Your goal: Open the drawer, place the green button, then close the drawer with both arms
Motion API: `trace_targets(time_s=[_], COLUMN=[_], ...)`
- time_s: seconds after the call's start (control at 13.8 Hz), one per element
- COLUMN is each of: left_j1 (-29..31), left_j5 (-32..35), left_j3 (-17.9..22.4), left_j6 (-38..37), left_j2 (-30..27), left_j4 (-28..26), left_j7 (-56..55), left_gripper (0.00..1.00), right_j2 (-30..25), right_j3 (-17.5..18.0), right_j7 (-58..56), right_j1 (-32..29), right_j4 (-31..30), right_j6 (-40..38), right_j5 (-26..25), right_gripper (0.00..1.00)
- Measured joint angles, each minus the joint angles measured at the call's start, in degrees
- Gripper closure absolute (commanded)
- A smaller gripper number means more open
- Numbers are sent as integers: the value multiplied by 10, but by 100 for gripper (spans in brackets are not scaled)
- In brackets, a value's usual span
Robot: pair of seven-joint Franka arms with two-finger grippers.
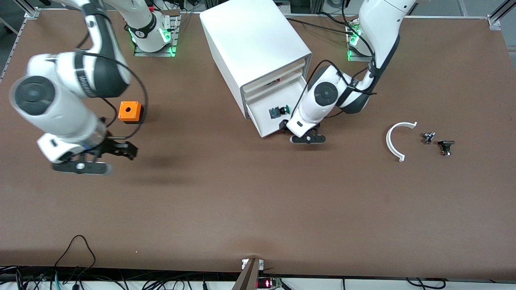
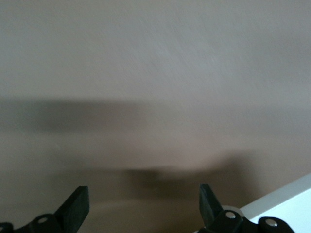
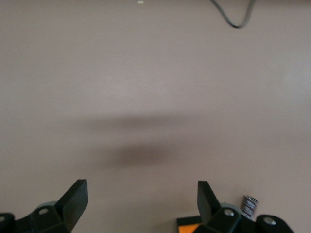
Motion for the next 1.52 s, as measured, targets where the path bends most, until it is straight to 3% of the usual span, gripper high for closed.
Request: trace_targets(time_s=[0.22,0.51,0.8,0.94,1.16,1.38,1.52], left_j1=[0,0,22,60,95,100,100], left_j5=[-1,-1,-1,-1,-1,-1,-1], left_j3=[-38,-90,-88,-60,24,99,136], left_j6=[-1,0,7,11,-48,-165,-286], left_j2=[-10,-12,-25,-53,-114,-204,-263], left_j4=[-23,-49,-49,-36,5,31,66], left_j7=[-7,-9,-10,11,158,285,322], left_gripper=[0,0,0,0,0,0,0], right_j2=[-32,-77,-111,-111,-122,-155,-164], right_j3=[68,77,69,61,57,57,57], right_j7=[-12,-47,-123,-138,-145,-145,-145], right_j1=[-106,-155,-160,-161,-162,-162,-162], right_j4=[-1,0,28,27,19,-13,-23], right_j6=[-34,-81,-159,-170,-178,-175,-173], right_j5=[0,0,0,0,0,3,4], right_gripper=[0,0,0,0,0,0,0])
